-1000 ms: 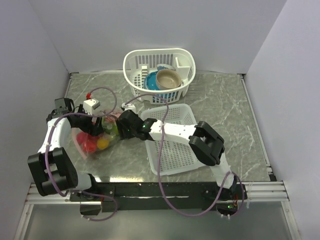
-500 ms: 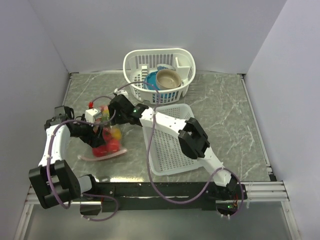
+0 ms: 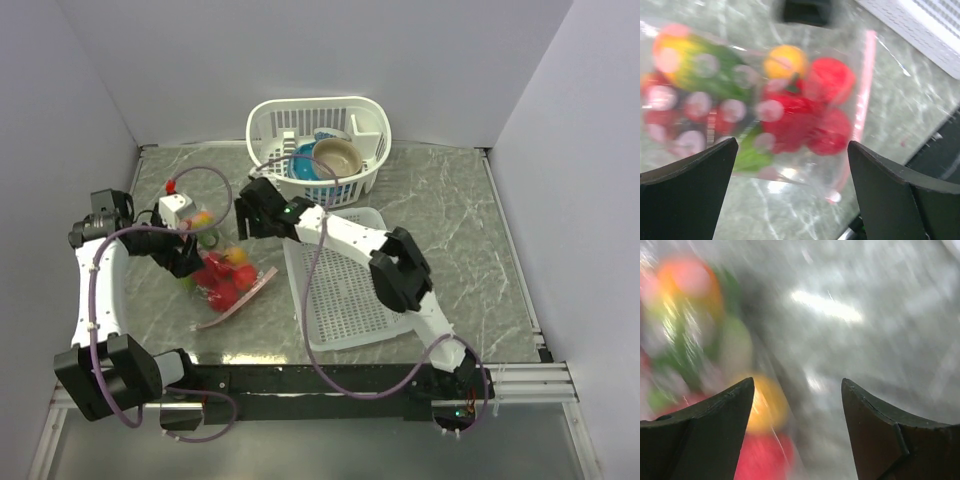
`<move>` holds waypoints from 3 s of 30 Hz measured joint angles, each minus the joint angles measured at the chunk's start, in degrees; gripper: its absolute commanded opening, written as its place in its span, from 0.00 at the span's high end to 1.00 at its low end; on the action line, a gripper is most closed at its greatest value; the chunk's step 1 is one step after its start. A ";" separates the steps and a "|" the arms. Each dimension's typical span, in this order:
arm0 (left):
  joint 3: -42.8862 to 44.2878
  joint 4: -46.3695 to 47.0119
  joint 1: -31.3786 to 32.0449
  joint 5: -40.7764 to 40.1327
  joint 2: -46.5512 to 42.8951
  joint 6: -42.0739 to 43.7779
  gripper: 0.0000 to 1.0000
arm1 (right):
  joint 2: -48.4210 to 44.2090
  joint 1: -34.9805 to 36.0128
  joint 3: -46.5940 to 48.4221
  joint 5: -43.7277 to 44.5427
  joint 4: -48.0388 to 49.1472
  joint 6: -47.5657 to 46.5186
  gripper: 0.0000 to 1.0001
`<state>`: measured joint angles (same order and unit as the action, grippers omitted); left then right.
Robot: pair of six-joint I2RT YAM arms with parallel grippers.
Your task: Open the zip-top bag and remove the fake food
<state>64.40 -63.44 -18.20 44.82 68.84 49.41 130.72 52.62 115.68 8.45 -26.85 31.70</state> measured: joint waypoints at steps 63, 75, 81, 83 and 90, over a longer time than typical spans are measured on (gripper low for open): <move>-8.68 37.16 13.18 -15.58 14.36 -10.93 0.01 | -9.42 28.61 -52.35 32.87 66.16 -62.82 0.20; -6.03 41.75 14.69 -20.11 19.12 -11.76 0.01 | -12.72 28.59 -53.64 27.08 60.26 -55.34 0.13; -7.30 43.34 15.72 -20.76 18.67 -11.52 0.01 | -9.22 27.89 -49.09 26.82 60.72 -56.70 0.18; -7.32 43.45 15.82 -20.74 18.67 -11.52 0.01 | -7.45 27.19 -46.80 26.47 60.83 -56.96 0.24; -7.67 42.91 15.89 -20.63 18.23 -10.62 0.01 | -4.24 22.88 -40.81 23.87 58.71 -56.85 0.81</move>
<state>56.73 -20.53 -2.31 24.18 87.07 38.79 126.48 75.50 74.87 32.32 31.86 -25.15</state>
